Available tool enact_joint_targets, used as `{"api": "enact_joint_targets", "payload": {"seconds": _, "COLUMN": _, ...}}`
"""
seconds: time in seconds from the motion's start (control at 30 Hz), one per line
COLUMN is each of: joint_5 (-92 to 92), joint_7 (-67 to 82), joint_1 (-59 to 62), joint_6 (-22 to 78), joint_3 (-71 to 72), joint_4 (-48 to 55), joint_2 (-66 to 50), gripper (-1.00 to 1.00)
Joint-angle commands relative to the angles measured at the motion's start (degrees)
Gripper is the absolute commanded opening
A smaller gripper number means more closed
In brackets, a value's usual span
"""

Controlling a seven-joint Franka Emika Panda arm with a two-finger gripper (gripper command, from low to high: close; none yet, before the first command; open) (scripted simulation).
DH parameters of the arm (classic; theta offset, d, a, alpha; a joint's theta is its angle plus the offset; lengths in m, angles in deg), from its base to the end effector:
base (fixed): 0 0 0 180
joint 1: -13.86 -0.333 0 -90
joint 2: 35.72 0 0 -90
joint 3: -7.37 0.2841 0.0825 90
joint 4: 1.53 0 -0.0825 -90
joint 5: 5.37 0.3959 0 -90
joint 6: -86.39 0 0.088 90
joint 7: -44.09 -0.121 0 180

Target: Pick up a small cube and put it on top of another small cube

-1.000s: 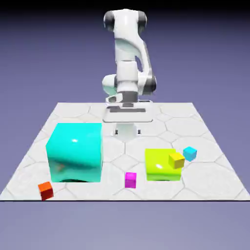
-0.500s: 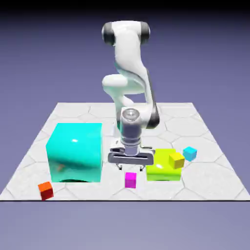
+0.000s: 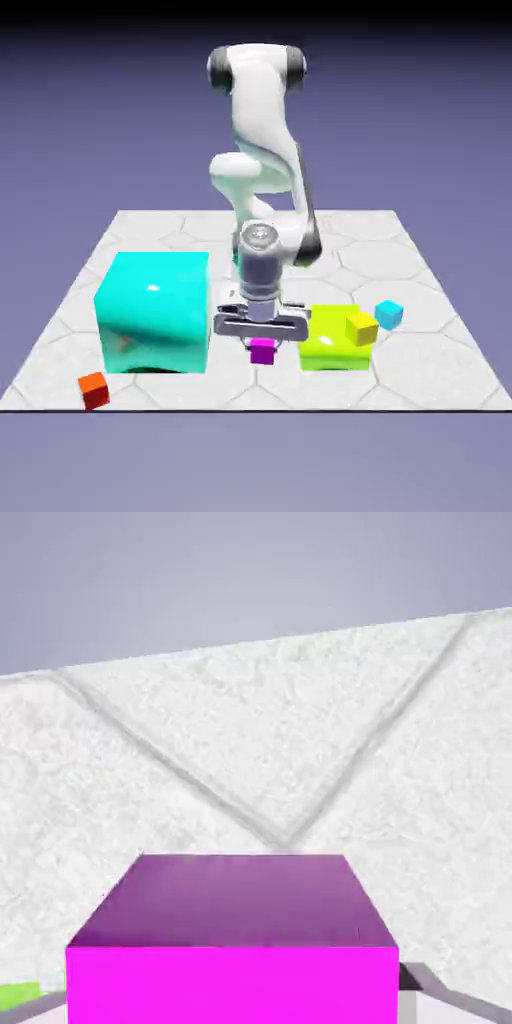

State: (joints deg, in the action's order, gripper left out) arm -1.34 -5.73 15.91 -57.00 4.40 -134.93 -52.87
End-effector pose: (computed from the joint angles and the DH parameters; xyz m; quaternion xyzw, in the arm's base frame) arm 0.4993 -0.0455 0.1451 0.8723 -0.4850 -0.0617 0.0130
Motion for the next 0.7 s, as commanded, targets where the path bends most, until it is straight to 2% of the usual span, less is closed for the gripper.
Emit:
{"api": "enact_joint_targets", "payload": {"seconds": 0.0, "joint_5": 0.72, "joint_7": 0.76, "joint_1": 0.64, "joint_6": 1.24, "joint_3": -1.46, "joint_4": 2.08, "joint_2": -1.04, "gripper": -1.0}}
{"api": "enact_joint_targets", "payload": {"seconds": 0.47, "joint_5": 12.14, "joint_7": 12.5, "joint_1": 9.64, "joint_6": 18.41, "joint_3": -21.51, "joint_4": 30.91, "joint_2": -15.47, "gripper": -1.0}}
{"api": "enact_joint_targets", "payload": {"seconds": 0.63, "joint_5": 15.16, "joint_7": 14.33, "joint_1": 11.18, "joint_6": 11.21, "joint_3": -19.02, "joint_4": 29.74, "joint_2": -21.74, "gripper": -1.0}}
{"api": "enact_joint_targets", "payload": {"seconds": 0.67, "joint_5": 15.16, "joint_7": 14.33, "joint_1": 11.18, "joint_6": 11.21, "joint_3": -19.02, "joint_4": 29.74, "joint_2": -21.74, "gripper": 1.0}}
